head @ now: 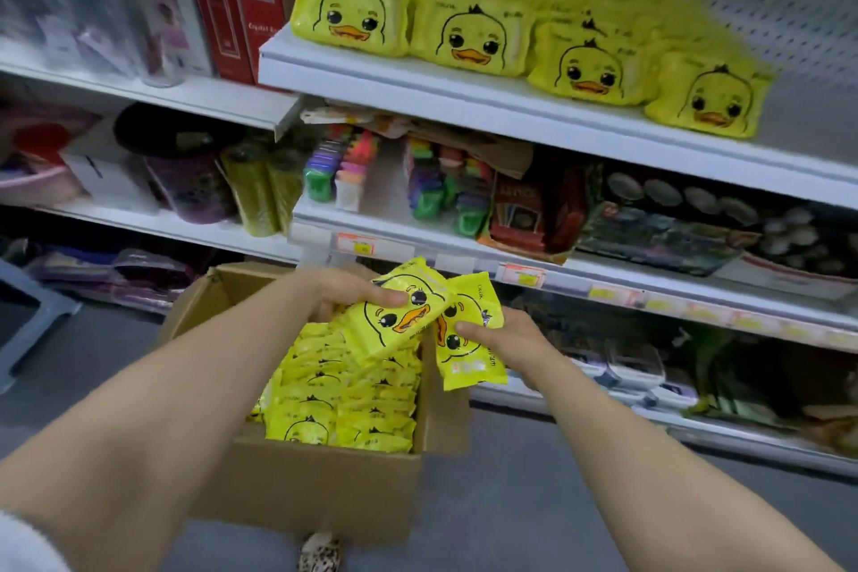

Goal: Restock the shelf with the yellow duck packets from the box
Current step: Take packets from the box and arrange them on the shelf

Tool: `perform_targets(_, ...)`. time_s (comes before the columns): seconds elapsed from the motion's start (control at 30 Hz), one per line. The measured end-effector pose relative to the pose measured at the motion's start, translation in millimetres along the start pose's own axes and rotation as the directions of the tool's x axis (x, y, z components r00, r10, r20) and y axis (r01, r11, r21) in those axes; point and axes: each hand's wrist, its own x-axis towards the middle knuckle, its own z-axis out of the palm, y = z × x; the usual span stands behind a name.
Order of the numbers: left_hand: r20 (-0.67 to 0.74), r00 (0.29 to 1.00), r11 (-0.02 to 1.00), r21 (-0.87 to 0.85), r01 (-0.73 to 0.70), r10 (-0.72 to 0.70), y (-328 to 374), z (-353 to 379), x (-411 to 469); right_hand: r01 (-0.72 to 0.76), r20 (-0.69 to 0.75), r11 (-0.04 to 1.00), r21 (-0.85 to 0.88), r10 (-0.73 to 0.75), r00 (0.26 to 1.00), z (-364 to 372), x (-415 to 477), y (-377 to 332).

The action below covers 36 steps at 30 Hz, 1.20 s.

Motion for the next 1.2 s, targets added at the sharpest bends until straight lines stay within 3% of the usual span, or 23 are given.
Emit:
perform_targets(0.13,-0.12,0.991,0.988,0.144,-0.048,0.066,57.1,67.2,-13.4,0.062,-0.006,0.997,-0.043,-0.062,0.998,-80.2,-37.8,11.5)
perform_targets(0.47,-0.133,0.923,0.842,0.47,-0.262,0.362,194.2,220.4,-5.8,0.189,-0.183,0.974,-0.124,-0.21,0.96,-280.4,-102.3,35.6)
perform_targets(0.77,-0.137,0.876,0.799,0.491,-0.346,0.463,267.1,310.6,-4.4,0.324,-0.296,0.946,0.003,-0.309,0.904,-387.0,-144.9,51.4)
perform_targets(1.2,-0.152,0.885,0.846,0.402,-0.351,0.439,353.7,394.0,37.1,0.37,-0.399,0.929,0.019,-0.332,0.855,-462.4,-154.0,60.9)
